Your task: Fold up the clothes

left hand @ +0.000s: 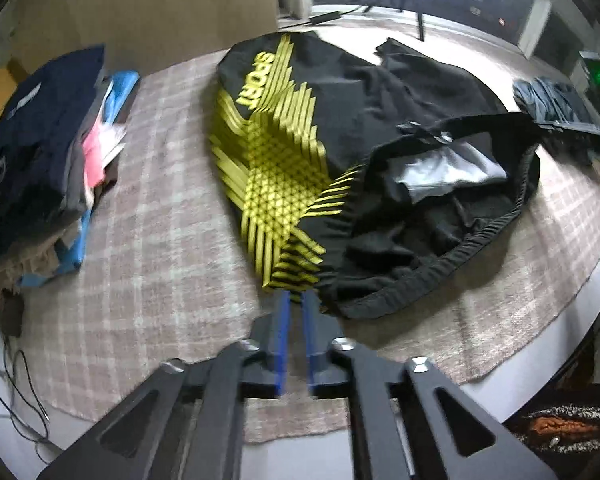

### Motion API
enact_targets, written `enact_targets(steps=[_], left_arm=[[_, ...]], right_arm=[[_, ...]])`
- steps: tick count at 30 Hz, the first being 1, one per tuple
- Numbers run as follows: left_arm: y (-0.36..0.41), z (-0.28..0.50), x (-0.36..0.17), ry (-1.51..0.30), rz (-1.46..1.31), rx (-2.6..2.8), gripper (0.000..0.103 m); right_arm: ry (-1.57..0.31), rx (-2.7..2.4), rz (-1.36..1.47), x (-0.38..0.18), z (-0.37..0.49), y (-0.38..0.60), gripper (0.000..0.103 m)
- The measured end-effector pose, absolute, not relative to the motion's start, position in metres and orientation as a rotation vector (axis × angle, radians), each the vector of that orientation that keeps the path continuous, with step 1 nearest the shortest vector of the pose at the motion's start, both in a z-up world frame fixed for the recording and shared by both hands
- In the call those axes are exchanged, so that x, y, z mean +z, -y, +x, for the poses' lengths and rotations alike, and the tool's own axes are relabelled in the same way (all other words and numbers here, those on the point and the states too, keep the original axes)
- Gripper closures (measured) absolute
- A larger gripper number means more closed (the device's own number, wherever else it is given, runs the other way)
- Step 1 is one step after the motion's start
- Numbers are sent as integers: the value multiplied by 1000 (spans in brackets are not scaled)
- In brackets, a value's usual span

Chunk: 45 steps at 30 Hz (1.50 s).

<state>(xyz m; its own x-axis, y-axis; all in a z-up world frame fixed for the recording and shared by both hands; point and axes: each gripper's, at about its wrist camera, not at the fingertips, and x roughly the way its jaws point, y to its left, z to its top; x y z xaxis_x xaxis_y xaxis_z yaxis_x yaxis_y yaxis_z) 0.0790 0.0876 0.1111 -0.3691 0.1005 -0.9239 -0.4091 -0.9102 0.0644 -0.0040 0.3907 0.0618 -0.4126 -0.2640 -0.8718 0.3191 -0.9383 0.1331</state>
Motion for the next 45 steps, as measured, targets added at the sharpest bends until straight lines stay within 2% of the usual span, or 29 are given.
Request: enact_targets(steps=[1,2,6,7,8,9,13,15,21,24,27,30,33,36,38,40,42,45], left_arm=[[-97,79,108,-454,-1535,2327,58],[-107,79,103,-505,-1525,2321,56],[-125,70,79,-701,-1558,2300,56],[-123,63,71,-701,-1600,2289,65],[-120,58,67,-675,-1630,2288,74],[-114,53,67,-619,-1649,2290,94],[-90,53,84,-422,-1618,2324,98],[-81,69,99,-386,-1560,2329,98],[-52,120,142,-112,-1448,2326,98],[-41,117,149,-80,-1420,2286,99],[-45,69,157,-93,-1405,2248,99],[-69,0,209,-196,-1305,2281,99],[-88,-57,319,-217,-1097,2409,100],[-90,-69,429,-171,-857,2500,100],[-89,-56,471,-217,-747,2531,99],[-85,-36,487,-258,-683,2523,99],[-81,-14,472,-303,-676,2500,99],[-75,19,430,-361,-708,2461,99]], right_arm=[[-78,-2378,1457,61,-4,-389,99],[-83,-2375,1455,60,-4,-388,99],[-102,-2368,1443,61,-2,-385,99],[-107,-2370,1439,61,-1,-385,99],[-112,-2370,1438,61,1,-386,99],[-117,-2368,1439,61,2,-387,99],[-146,-2367,1443,63,11,-396,99],[-156,-2378,1433,68,22,-404,100],[-157,-2401,1432,82,90,-414,100],[-223,-2404,1451,84,112,-404,100],[-319,-2452,1455,95,93,-396,100],[-467,-2559,1348,150,44,-379,100],[-726,-2773,1103,259,-11,-356,100],[-677,-2920,902,375,-29,-355,100],[-670,-2956,800,423,-21,-359,100],[-692,-2958,729,446,-3,-361,100],[-697,-2937,710,447,15,-362,100],[-722,-2883,762,410,49,-361,100]])
